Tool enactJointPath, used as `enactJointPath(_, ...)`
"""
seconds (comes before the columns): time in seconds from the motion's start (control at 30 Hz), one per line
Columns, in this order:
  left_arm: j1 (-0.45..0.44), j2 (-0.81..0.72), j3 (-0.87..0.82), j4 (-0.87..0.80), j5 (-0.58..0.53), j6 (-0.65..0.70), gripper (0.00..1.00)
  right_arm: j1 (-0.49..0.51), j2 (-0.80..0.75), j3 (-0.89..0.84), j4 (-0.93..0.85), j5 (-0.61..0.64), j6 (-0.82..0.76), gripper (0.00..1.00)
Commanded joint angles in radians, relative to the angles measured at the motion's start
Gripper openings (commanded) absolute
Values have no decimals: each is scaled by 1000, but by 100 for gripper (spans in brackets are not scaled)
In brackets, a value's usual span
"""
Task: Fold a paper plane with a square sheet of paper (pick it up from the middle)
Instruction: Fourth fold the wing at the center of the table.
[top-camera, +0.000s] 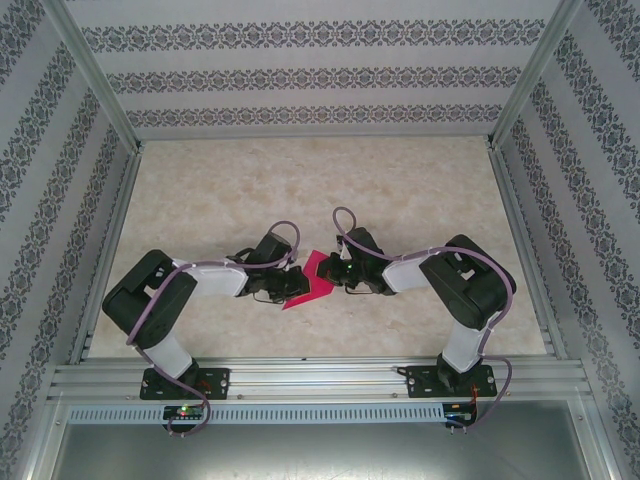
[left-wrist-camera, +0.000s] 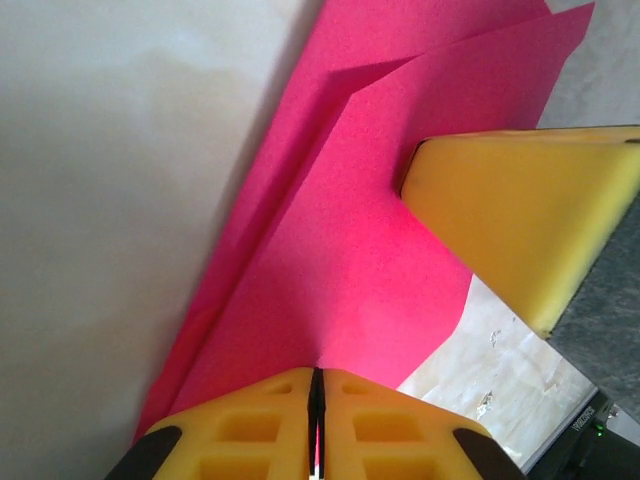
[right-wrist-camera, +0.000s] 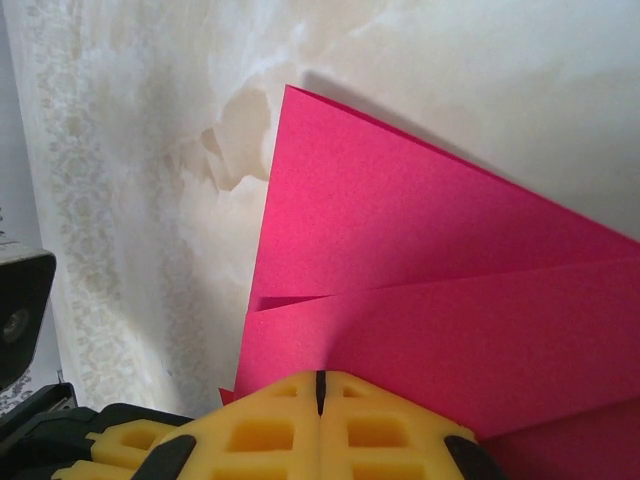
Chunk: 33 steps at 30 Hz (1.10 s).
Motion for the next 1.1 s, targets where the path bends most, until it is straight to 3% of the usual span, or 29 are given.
enactJointPath(0.0, -10, -30, -75, -91, -79, -22, 12, -13, 37, -25, -72, 31, -16, 6)
enactJointPath(0.37, -10, -252, -285, -218, -165, -74, 12, -58, 30, -30, -94, -6, -50, 6)
enactJointPath(0.6, -10, -459, -291, -378, -229, -77, 12, -59, 49, 11, -135, -45, -94, 6)
enactJointPath(0.77, -10, -586, -243, -415, -239, -29, 16, -58, 63, 106, -281, -96, -262, 6)
enactJointPath(0.9, -10, -566, -181, -362, -217, 11, 20, -45, 89, 215, -415, -161, -411, 7)
enactJointPath(1.07, -10, -407, -62, -277, -169, 77, 22, -31, 93, 326, -549, -183, -506, 8)
